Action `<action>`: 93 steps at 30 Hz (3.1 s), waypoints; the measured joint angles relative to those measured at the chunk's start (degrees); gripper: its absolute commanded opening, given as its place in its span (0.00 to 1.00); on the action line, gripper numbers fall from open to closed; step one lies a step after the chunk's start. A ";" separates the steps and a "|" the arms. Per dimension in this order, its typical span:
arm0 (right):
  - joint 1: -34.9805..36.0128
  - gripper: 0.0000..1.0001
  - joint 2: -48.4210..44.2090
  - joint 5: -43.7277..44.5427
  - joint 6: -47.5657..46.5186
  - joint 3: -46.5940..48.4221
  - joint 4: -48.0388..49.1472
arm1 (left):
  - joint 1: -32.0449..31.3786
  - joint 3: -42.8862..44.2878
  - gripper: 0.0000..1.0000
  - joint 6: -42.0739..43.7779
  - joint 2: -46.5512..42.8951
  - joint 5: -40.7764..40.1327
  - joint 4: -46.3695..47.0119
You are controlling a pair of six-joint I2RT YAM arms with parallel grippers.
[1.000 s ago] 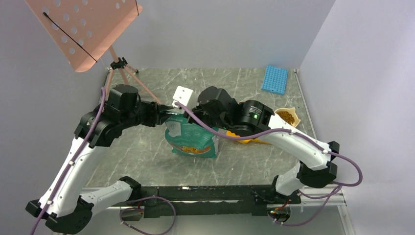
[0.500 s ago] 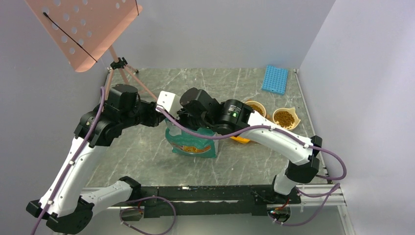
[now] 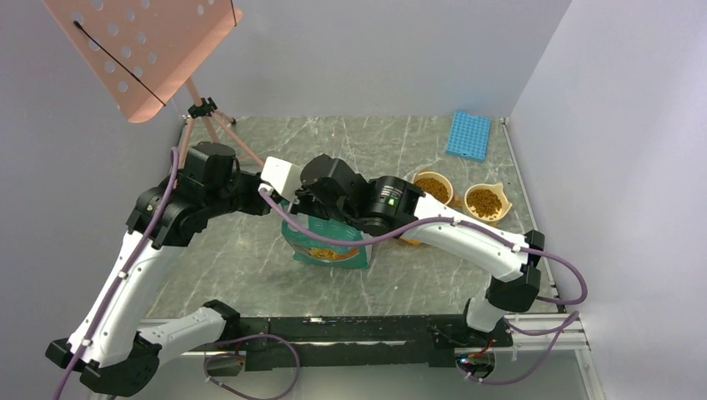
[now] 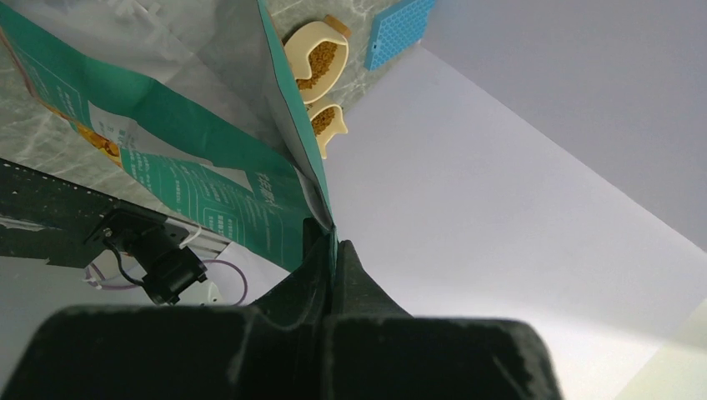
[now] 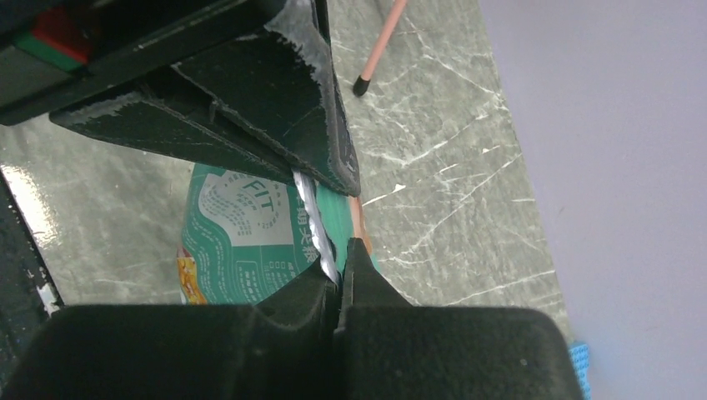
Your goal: Serve the pet food
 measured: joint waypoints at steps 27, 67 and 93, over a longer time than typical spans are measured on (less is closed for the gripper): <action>1.31 0.09 -5.14 -1.46 1.14 -7.48 5.31 | 1.60 -2.12 0.00 1.73 -1.09 4.68 0.52; -3.93 0.00 -19.04 -3.13 5.57 -16.61 1.90 | 4.13 -0.83 0.00 2.21 -0.46 6.60 -1.70; -6.01 0.00 -24.30 -6.38 6.88 -20.50 2.23 | 3.87 -0.28 0.00 2.21 0.02 7.54 -1.92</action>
